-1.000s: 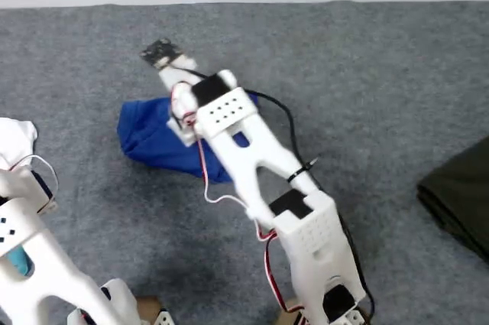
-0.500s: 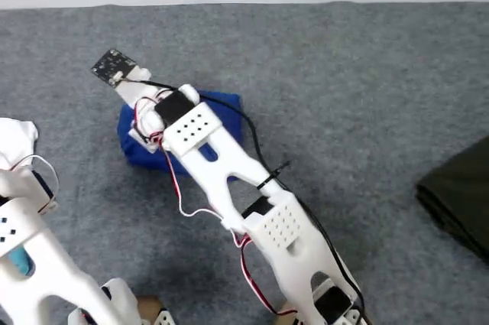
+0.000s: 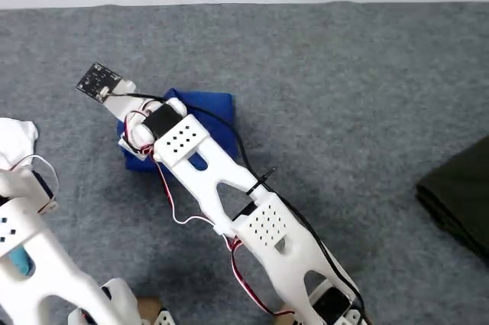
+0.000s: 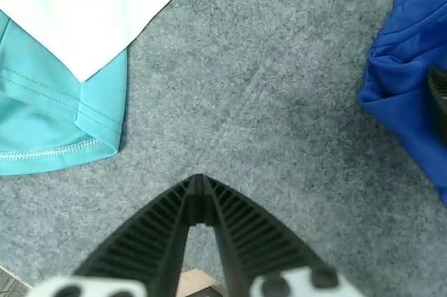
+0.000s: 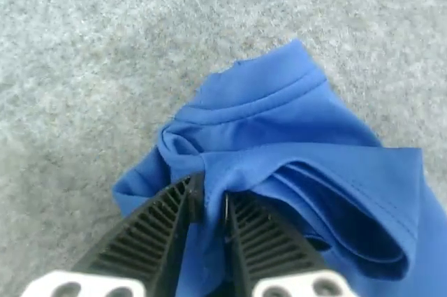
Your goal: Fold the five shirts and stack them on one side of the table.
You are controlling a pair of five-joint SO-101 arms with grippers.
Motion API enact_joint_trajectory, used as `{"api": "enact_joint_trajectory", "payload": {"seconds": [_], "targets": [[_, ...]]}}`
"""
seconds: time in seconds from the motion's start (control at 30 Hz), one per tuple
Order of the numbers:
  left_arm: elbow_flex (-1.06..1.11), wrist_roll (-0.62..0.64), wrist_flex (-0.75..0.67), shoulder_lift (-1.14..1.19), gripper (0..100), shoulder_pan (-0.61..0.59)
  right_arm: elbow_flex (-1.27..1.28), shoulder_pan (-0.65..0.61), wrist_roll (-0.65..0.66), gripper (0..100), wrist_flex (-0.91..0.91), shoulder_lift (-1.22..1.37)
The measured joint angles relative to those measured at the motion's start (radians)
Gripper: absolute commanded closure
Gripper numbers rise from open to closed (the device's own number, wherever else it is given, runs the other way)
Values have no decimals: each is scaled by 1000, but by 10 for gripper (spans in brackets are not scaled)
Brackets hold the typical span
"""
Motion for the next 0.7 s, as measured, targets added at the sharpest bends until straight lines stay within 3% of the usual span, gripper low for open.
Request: {"api": "enact_joint_trajectory", "payload": {"seconds": [0.13, 0.2, 0.7], "targets": [[0, 0, 0, 0, 996, 0, 0, -6, 35, 749, -8, 20], [0, 0, 0, 0, 996, 0, 0, -15, 40, 708, -8, 20], [0, 0, 0, 0, 996, 0, -324, -35, 118, 685, 203, -114]]}}
